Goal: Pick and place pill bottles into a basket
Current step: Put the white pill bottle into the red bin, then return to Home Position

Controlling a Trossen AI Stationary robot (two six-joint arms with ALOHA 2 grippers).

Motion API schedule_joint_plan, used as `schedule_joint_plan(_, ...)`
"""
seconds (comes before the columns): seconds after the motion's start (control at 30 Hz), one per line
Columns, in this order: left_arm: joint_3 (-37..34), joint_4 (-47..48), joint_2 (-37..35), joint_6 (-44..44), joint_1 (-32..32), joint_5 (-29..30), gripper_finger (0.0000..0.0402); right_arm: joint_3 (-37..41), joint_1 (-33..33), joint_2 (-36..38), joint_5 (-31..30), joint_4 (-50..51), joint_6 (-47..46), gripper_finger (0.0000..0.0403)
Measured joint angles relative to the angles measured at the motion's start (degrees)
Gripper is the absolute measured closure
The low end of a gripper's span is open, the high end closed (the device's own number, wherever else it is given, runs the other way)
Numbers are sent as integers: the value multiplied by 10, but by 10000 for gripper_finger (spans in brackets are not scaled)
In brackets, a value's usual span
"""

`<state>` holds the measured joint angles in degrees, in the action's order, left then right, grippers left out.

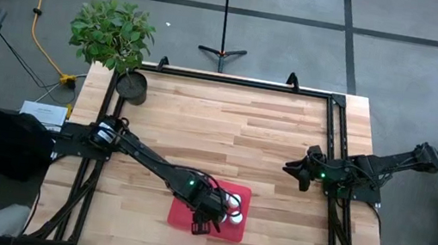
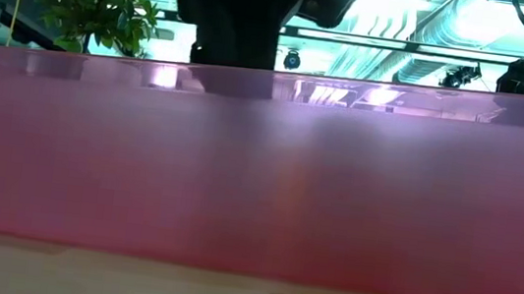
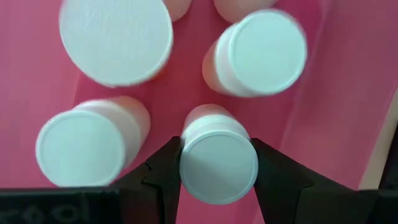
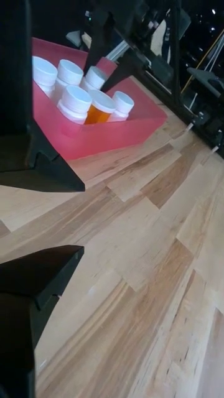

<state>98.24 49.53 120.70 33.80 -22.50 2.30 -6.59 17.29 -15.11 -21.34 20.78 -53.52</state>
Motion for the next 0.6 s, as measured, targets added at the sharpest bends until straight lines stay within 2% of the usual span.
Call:
schedule_joint_plan(0.17,0,-5,2,-1,0,-4,203,0,0,-5,4,1,0,263)
schedule_joint_plan(0.43,25,-1,6,-21,0,-5,74,0,0,-7,7,2,0,263)
schedule_joint_plan(0.6,45,3,6,-25,0,-4,34,0,0,-7,7,2,0,263)
